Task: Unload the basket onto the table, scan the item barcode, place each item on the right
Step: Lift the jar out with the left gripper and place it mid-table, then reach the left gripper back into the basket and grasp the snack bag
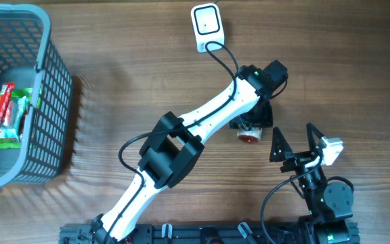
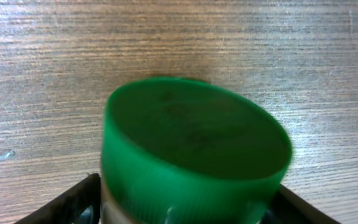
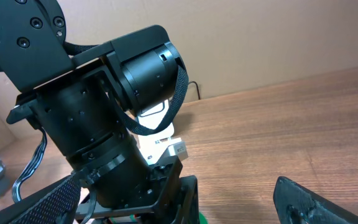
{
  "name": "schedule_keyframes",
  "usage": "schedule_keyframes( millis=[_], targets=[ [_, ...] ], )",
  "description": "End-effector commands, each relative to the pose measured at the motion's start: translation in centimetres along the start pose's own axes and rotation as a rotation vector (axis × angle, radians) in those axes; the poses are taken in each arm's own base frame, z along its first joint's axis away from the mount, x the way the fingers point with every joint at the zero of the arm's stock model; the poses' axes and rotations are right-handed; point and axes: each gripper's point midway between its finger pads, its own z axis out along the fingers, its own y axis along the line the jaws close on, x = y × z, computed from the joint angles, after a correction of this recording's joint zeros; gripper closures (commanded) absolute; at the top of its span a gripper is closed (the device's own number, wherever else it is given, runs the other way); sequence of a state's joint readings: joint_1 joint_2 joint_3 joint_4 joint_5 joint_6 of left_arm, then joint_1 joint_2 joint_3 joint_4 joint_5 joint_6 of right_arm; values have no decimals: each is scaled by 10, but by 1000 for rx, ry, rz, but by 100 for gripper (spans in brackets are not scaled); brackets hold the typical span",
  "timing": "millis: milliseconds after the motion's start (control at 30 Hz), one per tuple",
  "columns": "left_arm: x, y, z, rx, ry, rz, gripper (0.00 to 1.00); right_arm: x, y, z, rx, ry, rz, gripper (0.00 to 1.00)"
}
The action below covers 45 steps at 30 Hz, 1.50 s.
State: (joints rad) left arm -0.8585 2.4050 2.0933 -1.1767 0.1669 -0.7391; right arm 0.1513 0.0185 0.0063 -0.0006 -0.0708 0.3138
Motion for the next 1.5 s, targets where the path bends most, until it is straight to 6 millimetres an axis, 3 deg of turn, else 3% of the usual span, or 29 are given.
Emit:
schedule_keyframes(
  millis=[0,100,200,300,433,567,700,833,900,967,1067,1167,1300,1467],
  targets=[
    [4,-1,5,-1,20,2,29,-1,-1,0,2,-7,7,0],
    [4,-1,5,4,25,1,22,-1,-1,0,2,-7,7,0],
    [3,0,4,6,26,-2,2,-1,-1,0,2,-7,7,0],
    [-1,0,-6,21,9,-7,0,-1,-1,0,2,-7,7,0],
    [-23,2,-48,55,-98,50,0,-1,-1,0,2,-7,7,0],
    [-52,23,-115,73,-249,81,0,-1,-1,0,2,-7,7,0],
    [-75,93,-195,-62,-435,84,0,-1,-1,0,2,-7,7,0],
    [-81,188,-307,-197,-678,32,0,-1,-1,0,2,-7,7,0],
    [-72,230,-363,-220,-805,-10,0,-1,-1,0,2,-7,7,0],
    [-54,285,-424,-258,-956,-94,0,-1,-1,0,2,-7,7,0],
    [-22,354,-478,-367,-1084,-201,0,-1,-1,0,2,-7,7,0],
    [8,421,-497,-525,-1070,-286,0,-1,-1,0,2,-7,7,0],
    [48,508,-482,-645,-912,-478,0,-1,-1,0,2,-7,7,0],
    [57,554,-440,-584,-775,-580,0,-1,-1,0,2,-7,7,0]
  ],
)
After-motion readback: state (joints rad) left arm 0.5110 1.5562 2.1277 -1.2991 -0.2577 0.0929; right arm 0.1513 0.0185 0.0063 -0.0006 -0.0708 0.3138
